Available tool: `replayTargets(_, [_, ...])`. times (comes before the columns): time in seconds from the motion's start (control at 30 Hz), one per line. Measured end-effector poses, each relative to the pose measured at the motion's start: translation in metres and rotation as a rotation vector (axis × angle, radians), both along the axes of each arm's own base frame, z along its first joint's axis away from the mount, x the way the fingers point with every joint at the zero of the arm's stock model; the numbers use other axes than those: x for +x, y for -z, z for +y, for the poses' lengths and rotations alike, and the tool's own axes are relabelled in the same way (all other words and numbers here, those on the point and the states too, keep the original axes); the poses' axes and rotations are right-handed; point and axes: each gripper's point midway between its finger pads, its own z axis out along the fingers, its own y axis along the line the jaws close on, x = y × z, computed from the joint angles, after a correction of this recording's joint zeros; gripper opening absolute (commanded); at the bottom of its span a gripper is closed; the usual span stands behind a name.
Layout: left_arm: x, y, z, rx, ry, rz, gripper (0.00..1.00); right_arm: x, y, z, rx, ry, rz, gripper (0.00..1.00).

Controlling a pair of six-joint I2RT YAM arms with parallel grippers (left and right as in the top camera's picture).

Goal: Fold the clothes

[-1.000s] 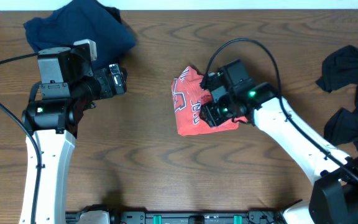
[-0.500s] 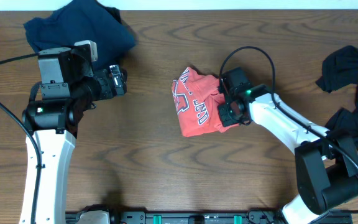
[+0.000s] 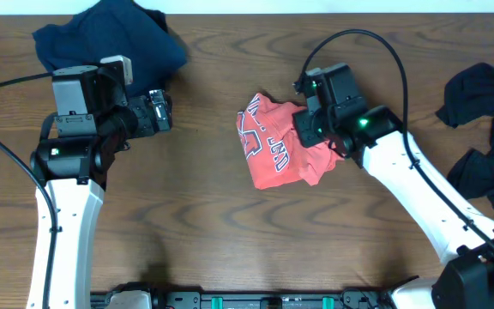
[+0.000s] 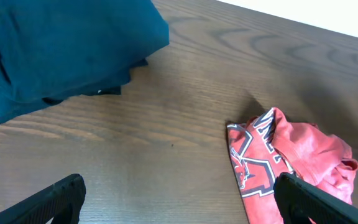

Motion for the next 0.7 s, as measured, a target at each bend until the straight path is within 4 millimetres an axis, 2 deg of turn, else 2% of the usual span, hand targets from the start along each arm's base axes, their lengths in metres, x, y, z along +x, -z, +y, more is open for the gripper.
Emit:
replayTargets(0.2, [0.0,0.0,0.009,0.001,-0.024,0.0,0.98,-0.008,0.034,0.024,0.025,-0.012,0.104,0.46])
replayTargets(0.4, [-0.001,0.001,0.012,0.0,-0.033,0.008,0.98,-0.016,0.067,0.053,0.033,-0.028,0.169,0.53])
replayTargets(0.6, [-0.001,0.002,0.012,0.0,-0.033,0.011,0.98,0.0,0.079,0.067,0.052,0.005,0.125,0.52])
replayTargets(0.67, [-0.002,0.002,0.012,0.0,-0.033,0.014,0.98,0.005,0.083,0.068,0.054,0.022,0.113,0.48])
replayTargets(0.7, [-0.002,0.003,0.012,0.0,-0.033,0.016,0.98,0.008,0.086,0.067,0.051,0.035,0.108,0.42])
